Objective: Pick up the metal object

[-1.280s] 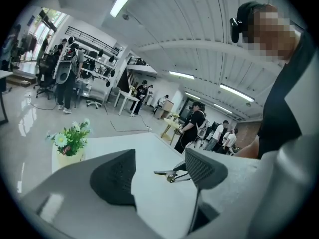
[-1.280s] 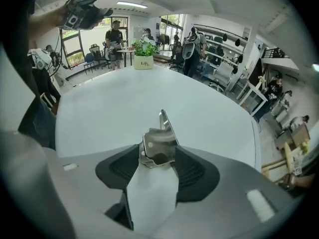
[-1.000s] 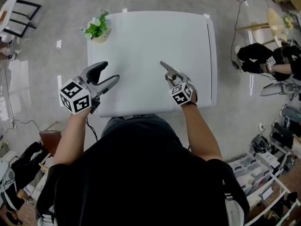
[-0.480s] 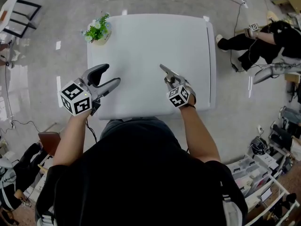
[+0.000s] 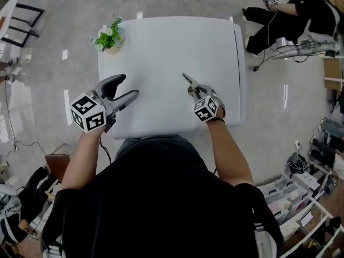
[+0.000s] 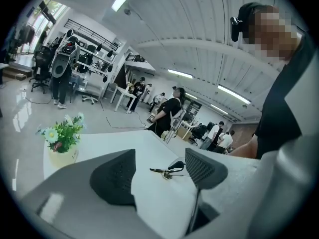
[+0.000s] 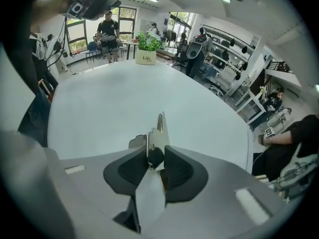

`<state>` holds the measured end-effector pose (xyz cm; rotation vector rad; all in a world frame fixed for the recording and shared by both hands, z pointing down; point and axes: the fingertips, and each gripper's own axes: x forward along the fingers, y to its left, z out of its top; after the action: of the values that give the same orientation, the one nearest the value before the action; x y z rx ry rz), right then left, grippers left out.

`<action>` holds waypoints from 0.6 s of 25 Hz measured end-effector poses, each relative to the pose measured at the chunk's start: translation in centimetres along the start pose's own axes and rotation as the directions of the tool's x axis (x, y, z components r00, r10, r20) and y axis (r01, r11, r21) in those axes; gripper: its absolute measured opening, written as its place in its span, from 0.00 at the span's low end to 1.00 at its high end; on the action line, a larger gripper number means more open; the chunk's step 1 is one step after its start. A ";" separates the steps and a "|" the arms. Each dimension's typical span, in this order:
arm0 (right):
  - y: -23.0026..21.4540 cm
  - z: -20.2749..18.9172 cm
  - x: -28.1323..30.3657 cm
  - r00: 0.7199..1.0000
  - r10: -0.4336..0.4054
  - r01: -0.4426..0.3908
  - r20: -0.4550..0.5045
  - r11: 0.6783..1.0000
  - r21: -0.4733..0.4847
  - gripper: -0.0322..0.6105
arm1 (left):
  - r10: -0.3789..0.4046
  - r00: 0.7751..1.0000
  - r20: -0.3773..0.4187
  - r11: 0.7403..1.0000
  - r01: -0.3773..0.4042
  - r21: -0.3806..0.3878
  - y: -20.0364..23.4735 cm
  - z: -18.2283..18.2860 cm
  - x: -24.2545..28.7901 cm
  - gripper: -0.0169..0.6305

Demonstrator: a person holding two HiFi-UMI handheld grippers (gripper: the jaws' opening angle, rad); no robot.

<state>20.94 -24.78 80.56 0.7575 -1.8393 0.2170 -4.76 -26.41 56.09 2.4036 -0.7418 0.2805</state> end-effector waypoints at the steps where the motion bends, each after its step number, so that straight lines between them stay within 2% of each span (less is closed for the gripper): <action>1: -0.1 0.0 0.0 1.000 -0.002 0.002 -0.001 1.000 -0.001 0.23 | -0.001 1.000 -0.001 1.000 0.001 -0.001 0.1 0.0 0.2 0.49; 15: -0.9 0.8 -0.4 1.000 0.011 -0.011 -0.001 0.999 0.046 0.22 | -0.036 0.999 -0.029 0.999 0.036 -0.003 0.1 0.3 1.1 0.49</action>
<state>20.94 -25.71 79.74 0.7794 -1.8428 0.2678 -3.94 -27.14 56.35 2.4032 -0.6854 0.2988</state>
